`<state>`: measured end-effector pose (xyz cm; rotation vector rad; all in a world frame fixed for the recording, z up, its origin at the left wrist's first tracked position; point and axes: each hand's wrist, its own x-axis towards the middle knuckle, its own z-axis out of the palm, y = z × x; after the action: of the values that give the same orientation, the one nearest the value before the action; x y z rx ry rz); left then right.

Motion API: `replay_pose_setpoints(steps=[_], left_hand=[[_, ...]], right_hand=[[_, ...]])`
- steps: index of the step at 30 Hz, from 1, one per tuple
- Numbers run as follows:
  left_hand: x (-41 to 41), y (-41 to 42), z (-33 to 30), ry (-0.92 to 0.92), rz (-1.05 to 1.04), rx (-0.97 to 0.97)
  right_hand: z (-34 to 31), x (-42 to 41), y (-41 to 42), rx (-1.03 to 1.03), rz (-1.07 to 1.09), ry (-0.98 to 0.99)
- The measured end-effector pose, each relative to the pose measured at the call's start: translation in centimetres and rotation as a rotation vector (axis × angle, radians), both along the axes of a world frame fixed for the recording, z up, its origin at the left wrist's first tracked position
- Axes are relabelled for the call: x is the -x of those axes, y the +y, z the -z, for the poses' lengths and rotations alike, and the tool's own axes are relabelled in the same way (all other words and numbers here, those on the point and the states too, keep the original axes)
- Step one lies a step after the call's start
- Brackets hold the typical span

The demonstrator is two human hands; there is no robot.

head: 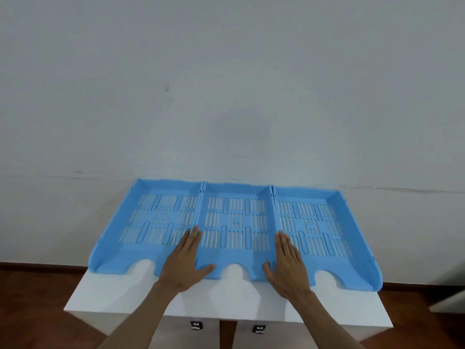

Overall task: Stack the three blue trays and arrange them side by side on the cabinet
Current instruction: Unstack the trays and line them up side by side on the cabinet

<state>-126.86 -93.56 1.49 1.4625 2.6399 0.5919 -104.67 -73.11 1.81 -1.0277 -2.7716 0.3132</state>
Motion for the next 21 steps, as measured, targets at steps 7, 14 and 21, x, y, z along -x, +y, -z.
replay_pose_setpoints(steps=[7, 14, 21], left_hand=[[-0.2, 0.7, 1.2, -0.024, -0.041, -0.037], [-0.5, 1.0, 2.0, -0.06, -0.08, -0.216], [0.1, 0.9, 1.9, 0.041, -0.095, -0.081]], right_hand=[[0.0, 0.2, 0.4, 0.037, 0.009, 0.067], [1.3, 0.5, 1.3, 0.094, -0.01, 0.12], [0.5, 1.0, 1.3, 0.051, -0.003, 0.046]])
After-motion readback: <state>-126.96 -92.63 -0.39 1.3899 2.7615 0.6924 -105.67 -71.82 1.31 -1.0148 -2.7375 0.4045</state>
